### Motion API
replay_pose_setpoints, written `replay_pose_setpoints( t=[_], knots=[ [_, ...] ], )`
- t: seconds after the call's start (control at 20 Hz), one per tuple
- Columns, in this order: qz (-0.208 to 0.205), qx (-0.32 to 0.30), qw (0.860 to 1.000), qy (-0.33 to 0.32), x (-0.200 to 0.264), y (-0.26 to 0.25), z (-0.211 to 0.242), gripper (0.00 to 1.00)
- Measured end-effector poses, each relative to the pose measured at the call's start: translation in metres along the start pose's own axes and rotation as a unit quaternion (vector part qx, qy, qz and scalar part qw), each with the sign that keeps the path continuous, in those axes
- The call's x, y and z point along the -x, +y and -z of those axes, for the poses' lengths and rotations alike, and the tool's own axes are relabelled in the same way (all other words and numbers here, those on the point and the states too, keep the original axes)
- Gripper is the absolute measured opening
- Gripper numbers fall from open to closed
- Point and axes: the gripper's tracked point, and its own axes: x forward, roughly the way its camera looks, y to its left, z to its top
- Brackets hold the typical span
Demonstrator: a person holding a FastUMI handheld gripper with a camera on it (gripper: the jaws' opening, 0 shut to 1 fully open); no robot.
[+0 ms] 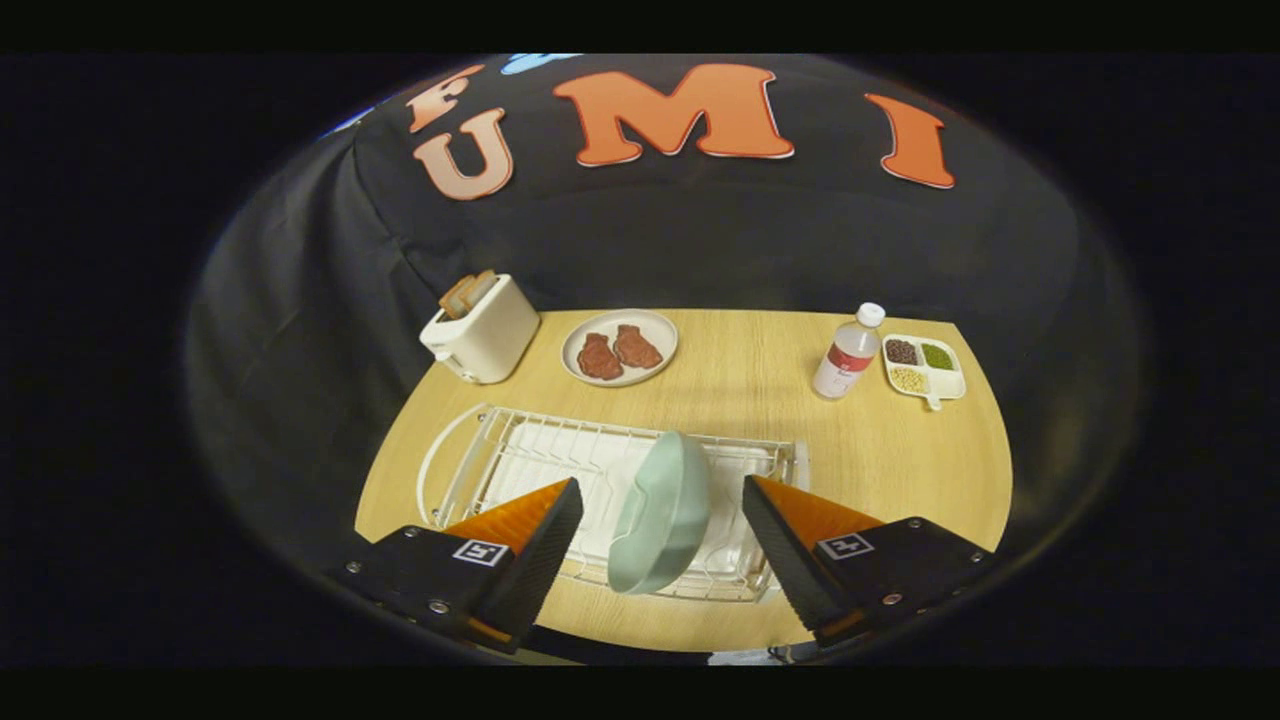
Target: Take the plate from the dish rack, then take the spoon from the basket and place it into the plate.
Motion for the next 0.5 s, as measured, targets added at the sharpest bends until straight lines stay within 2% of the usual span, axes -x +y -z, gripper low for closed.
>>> replay_pose_setpoints(
  t=[0.15, 0.3, 0.45, 0.5],
  knots=[
    [0.015, 0.012, 0.998, 0.063, -0.023, -0.013, 0.020, 0.93],
    [0.016, 0.022, 0.995, 0.092, -0.036, -0.014, 0.026, 0.92],
    [0.000, 0.013, 0.992, 0.123, -0.044, -0.001, 0.035, 0.91],
    [0.002, 0.010, 0.991, 0.133, -0.048, 0.000, 0.038, 0.88]
  ],
)
